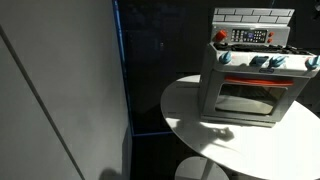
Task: Push the top right button on the toy stove
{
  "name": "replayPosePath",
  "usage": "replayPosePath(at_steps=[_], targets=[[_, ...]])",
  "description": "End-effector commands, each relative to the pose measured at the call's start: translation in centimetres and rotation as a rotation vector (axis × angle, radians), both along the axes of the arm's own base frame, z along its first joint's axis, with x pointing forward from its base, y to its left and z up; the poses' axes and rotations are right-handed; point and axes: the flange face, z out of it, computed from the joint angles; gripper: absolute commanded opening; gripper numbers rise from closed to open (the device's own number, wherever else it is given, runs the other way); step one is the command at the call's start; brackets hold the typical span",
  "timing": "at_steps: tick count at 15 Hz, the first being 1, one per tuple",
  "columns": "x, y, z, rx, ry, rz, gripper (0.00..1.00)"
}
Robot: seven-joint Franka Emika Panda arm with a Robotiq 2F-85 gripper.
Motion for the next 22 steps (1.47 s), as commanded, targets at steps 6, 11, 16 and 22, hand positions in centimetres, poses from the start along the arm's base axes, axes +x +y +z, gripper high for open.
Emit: replayPosePath(at_steps=[6, 11, 16, 22], targets=[[5.7, -4.0, 0.0, 0.052, 0.061, -0.069, 1.00], [9.0, -6.3, -1.1, 0.056, 0.017, -0.099, 1.00], [11.8, -7.7, -2.3, 0.051, -0.018, -0.118, 1.00], [11.9, -7.9, -3.3, 0.044, -0.007, -0.112, 1.00]])
